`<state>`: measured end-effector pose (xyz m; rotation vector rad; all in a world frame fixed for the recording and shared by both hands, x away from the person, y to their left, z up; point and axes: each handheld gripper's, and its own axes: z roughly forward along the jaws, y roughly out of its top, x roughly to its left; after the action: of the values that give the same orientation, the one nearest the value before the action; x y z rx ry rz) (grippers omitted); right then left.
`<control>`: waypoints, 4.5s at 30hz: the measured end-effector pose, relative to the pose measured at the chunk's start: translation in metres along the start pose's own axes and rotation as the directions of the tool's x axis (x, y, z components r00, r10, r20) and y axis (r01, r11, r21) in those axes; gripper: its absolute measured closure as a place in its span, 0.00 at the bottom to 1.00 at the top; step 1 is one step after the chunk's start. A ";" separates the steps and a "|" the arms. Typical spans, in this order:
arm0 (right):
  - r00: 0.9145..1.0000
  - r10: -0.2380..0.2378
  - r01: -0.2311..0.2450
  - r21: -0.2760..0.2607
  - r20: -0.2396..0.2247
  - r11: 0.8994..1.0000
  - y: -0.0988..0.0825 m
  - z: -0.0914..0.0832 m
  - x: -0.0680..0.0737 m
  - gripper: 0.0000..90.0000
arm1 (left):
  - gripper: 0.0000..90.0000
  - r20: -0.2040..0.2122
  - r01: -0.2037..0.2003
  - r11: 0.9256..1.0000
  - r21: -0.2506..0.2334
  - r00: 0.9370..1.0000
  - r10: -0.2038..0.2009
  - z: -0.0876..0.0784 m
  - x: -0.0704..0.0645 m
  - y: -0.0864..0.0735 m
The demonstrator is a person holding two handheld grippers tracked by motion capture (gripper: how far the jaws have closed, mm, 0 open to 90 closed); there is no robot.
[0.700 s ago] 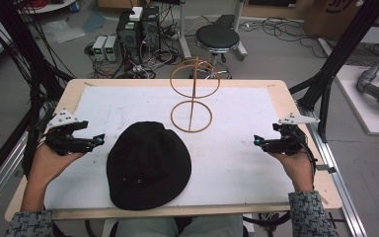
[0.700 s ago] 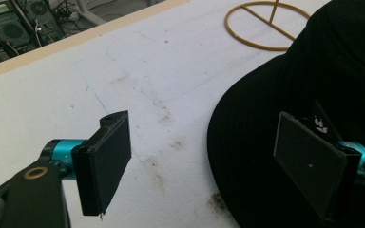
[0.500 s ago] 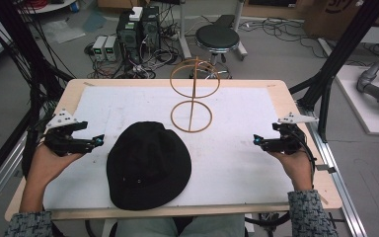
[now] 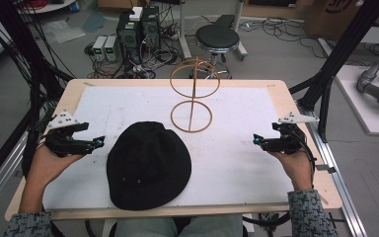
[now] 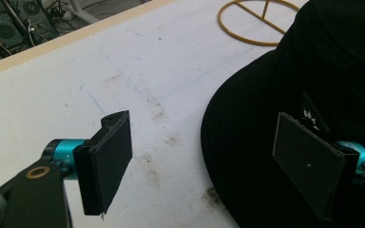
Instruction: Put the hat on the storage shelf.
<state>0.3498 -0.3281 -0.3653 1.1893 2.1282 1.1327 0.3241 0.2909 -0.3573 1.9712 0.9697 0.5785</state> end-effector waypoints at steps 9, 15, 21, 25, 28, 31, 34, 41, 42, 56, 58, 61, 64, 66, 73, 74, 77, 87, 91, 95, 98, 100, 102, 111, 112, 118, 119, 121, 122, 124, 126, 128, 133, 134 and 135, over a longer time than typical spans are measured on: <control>1.000 0.002 -0.002 0.001 -0.004 1.000 -0.001 -0.001 0.000 0.13 | 0.23 0.011 -0.008 0.999 -0.035 1.000 0.008 -0.007 -0.006 0.009; 1.000 0.009 -0.009 -0.008 -0.004 1.000 -0.001 -0.004 -0.001 0.13 | 0.24 0.041 -0.036 0.993 -0.108 0.998 0.041 -0.013 -0.022 0.026; 1.000 -0.004 0.004 -0.005 -0.006 1.000 -0.004 -0.007 0.001 0.13 | 0.24 0.100 -0.043 0.982 -0.186 0.993 0.063 -0.017 -0.042 0.045; 1.000 0.007 -0.007 -0.002 -0.003 1.000 -0.006 -0.008 0.000 0.13 | 0.24 0.141 -0.065 0.978 -0.199 0.986 0.094 -0.016 -0.056 0.053; 1.000 0.006 -0.006 -0.008 0.001 1.000 -0.006 -0.009 -0.001 0.13 | 0.24 0.176 -0.073 0.974 -0.213 0.978 0.112 -0.011 -0.069 0.057; 1.000 -0.003 0.003 -0.001 -0.006 1.000 -0.006 -0.009 0.001 0.13 | 0.24 0.202 -0.093 0.972 -0.217 0.970 0.137 -0.005 -0.082 0.062; 1.000 -0.004 0.004 0.002 -0.011 1.000 -0.007 -0.010 0.002 0.13 | 0.25 0.247 -0.098 0.971 -0.218 0.957 0.152 0.003 -0.093 0.066; 1.000 -0.001 0.001 -0.003 -0.005 1.000 -0.009 -0.012 0.002 0.13 | 0.28 0.308 -0.085 0.975 -0.206 0.940 0.146 0.018 -0.106 0.066; 1.000 -0.001 0.001 -0.003 -0.005 1.000 -0.009 -0.012 0.002 0.13 | 0.28 0.311 -0.081 0.976 -0.203 0.940 0.142 0.020 -0.107 0.066; 1.000 0.005 -0.005 -0.005 -0.002 1.000 -0.012 -0.015 0.001 0.13 | 0.49 0.347 -0.086 0.985 -0.152 0.928 0.135 0.036 -0.109 0.061; 1.000 0.006 -0.006 -0.006 -0.003 1.000 -0.012 -0.015 0.001 0.13 | 0.50 0.350 -0.091 0.985 -0.148 0.926 0.138 0.036 -0.109 0.060; 1.000 0.006 -0.006 -0.002 -0.003 1.000 -0.011 -0.014 0.001 0.13 | 0.59 0.350 -0.094 0.986 -0.138 0.927 0.138 0.036 -0.109 0.059; 1.000 0.001 -0.001 -0.004 -0.003 1.000 -0.011 -0.014 0.001 0.13 | 0.66 0.342 -0.100 0.986 -0.133 0.929 0.140 0.036 -0.109 0.059; 1.000 0.003 -0.003 -0.003 -0.005 1.000 -0.011 -0.013 0.001 0.13 | 0.68 0.333 -0.105 0.986 -0.130 0.932 0.144 0.036 -0.109 0.059; 1.000 0.003 -0.003 0.001 -0.008 1.000 -0.011 -0.013 0.002 0.13 | 0.87 0.307 -0.118 0.984 -0.130 0.939 0.153 0.034 -0.108 0.058; 1.000 0.002 -0.002 -0.002 -0.008 1.000 -0.011 -0.013 0.002 0.13 | 0.90 0.304 -0.118 0.984 -0.131 0.940 0.153 0.034 -0.108 0.058; 1.000 0.002 -0.002 -0.003 -0.005 1.000 -0.011 -0.014 0.001 0.13 | 0.93 0.295 -0.131 0.982 -0.135 0.941 0.166 0.033 -0.107 0.057; 1.000 0.013 -0.013 -0.006 -0.005 1.000 -0.012 -0.016 0.000 0.13 | 0.94 0.276 -0.126 0.976 -0.175 0.946 0.172 0.019 -0.096 0.062; 1.000 0.018 -0.018 -0.010 -0.004 1.000 -0.014 -0.018 0.000 0.13 | 0.95 0.258 -0.108 0.969 -0.221 0.952 0.165 0.004 -0.086 0.067; 1.000 0.015 -0.015 -0.009 -0.008 1.000 -0.014 -0.017 0.000 0.13 | 0.94 0.245 -0.090 0.963 -0.253 0.957 0.154 -0.006 -0.077 0.070; 1.000 0.013 -0.014 -0.006 -0.019 1.000 -0.013 -0.013 0.002 0.13 | 0.94 0.234 -0.068 0.957 -0.282 0.962 0.138 -0.014 -0.064 0.071; 1.000 0.010 -0.010 -0.010 -0.022 1.000 -0.012 -0.013 0.002 0.13 | 0.94 0.232 -0.062 0.955 -0.290 0.963 0.133 -0.016 -0.060 0.071; 1.000 0.014 -0.014 -0.008 -0.023 1.000 -0.012 -0.013 0.003 0.13 | 0.94 0.225 -0.057 0.951 -0.305 0.966 0.130 -0.019 -0.053 0.072; 1.000 0.012 -0.013 -0.019 -0.023 1.000 -0.012 -0.013 0.000 0.13 | 0.94 0.190 -0.044 0.948 -0.316 0.976 0.109 -0.030 -0.025 0.087; 1.000 0.017 -0.017 -0.018 -0.023 1.000 -0.011 -0.013 0.000 0.13 | 0.94 0.185 -0.046 0.947 -0.319 0.977 0.110 -0.032 -0.024 0.090; 1.000 0.017 -0.017 -0.012 -0.026 1.000 -0.011 -0.011 0.001 0.13 | 0.94 0.135 -0.067 0.940 -0.335 0.984 0.119 -0.044 -0.014 0.111; 0.999 0.017 -0.017 -0.015 -0.027 1.000 -0.011 -0.011 0.000 0.13 | 0.94 0.131 -0.069 0.939 -0.337 0.984 0.119 -0.046 -0.012 0.115; 0.999 0.022 -0.023 -0.013 -0.027 1.000 -0.011 -0.012 0.000 0.13 | 0.94 0.126 -0.070 0.938 -0.339 0.985 0.119 -0.048 -0.008 0.123; 0.999 0.021 -0.021 -0.018 -0.027 1.000 -0.011 -0.012 0.000 0.13 | 0.94 0.125 -0.067 0.936 -0.344 0.985 0.117 -0.049 -0.006 0.126; 0.999 0.022 -0.022 -0.014 -0.028 1.000 -0.011 -0.013 0.000 0.13 | 0.94 0.120 -0.066 0.933 -0.355 0.986 0.116 -0.051 -0.003 0.134; 0.999 0.017 -0.018 -0.017 -0.028 1.000 -0.011 -0.013 0.000 0.13 | 0.94 0.114 -0.061 0.927 -0.370 0.987 0.111 -0.053 -0.001 0.141; 0.999 0.021 -0.021 -0.015 -0.029 1.000 -0.011 -0.013 0.000 0.13 | 0.94 0.105 -0.066 0.926 -0.372 0.988 0.112 -0.054 -0.001 0.148; 0.999 0.017 -0.018 -0.013 -0.030 1.000 -0.012 -0.012 0.001 0.13 | 0.95 0.086 -0.068 0.923 -0.380 0.990 0.108 -0.055 0.000 0.163; 0.999 0.018 -0.018 -0.015 -0.029 1.000 -0.012 -0.012 0.001 0.13 | 0.95 0.079 -0.074 0.923 -0.377 0.991 0.112 -0.055 0.000 0.165; 0.999 0.014 -0.015 -0.014 -0.029 1.000 -0.012 -0.013 0.000 0.13 | 0.94 0.080 -0.074 0.922 -0.379 0.990 0.112 -0.055 0.000 0.168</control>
<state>0.3347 -0.3370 -0.3684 1.1907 2.1331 1.1764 0.3555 0.2600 -0.1864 1.6886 0.6484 0.6585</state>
